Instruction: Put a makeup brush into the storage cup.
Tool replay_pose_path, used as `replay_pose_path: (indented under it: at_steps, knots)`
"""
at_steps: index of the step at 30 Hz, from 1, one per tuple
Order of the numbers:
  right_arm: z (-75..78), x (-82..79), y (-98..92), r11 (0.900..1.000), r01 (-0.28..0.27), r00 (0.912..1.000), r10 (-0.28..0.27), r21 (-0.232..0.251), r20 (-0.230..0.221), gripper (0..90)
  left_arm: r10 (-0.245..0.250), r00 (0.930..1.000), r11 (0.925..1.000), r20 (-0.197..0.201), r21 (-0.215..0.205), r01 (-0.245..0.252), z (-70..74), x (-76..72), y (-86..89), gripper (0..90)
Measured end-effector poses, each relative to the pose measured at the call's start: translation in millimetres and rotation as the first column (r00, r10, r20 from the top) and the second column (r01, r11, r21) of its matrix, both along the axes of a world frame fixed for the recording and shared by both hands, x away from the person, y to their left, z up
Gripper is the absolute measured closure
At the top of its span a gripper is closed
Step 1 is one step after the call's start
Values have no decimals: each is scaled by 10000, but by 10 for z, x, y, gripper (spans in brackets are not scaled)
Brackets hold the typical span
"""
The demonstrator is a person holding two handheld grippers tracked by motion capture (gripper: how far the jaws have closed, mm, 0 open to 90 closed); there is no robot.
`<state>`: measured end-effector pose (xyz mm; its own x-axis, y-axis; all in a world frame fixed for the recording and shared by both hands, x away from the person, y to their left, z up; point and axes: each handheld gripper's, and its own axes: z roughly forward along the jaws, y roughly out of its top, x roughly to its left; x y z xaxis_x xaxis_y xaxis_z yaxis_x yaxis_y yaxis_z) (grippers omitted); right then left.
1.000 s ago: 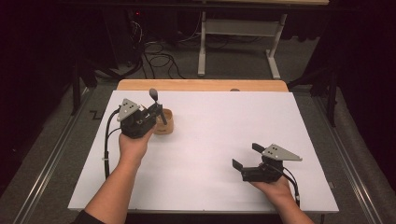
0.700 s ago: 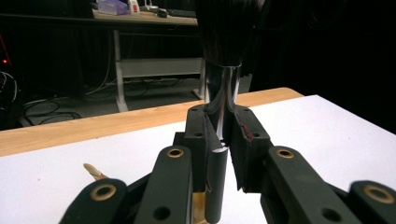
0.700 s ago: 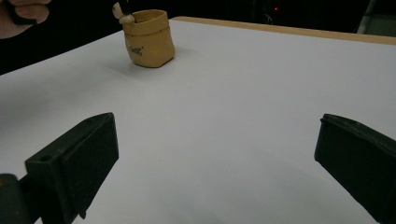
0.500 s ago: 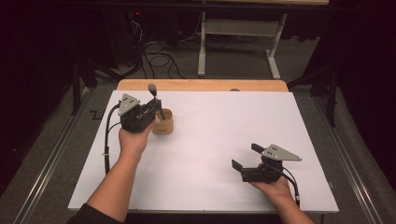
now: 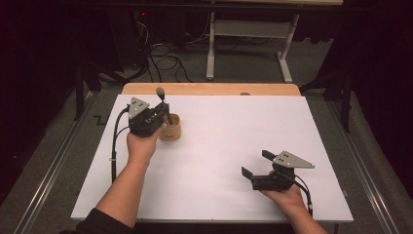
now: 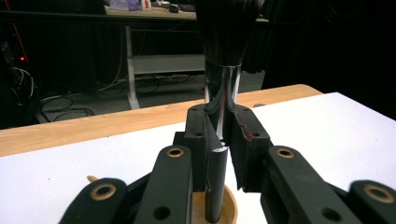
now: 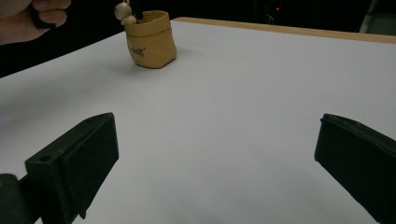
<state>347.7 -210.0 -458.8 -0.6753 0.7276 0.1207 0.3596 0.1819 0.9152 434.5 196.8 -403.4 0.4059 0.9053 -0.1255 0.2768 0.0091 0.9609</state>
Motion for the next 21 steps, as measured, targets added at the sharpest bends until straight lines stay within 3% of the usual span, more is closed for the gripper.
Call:
replay_pose_path:
  at_steps: [21]
  knots:
    - [-5, -5, 5, 10000, -56, 10000, 56, -30, -2, 8, 11, 9992, 9974, -409, 721, 19, -169, 60, -109, 777]
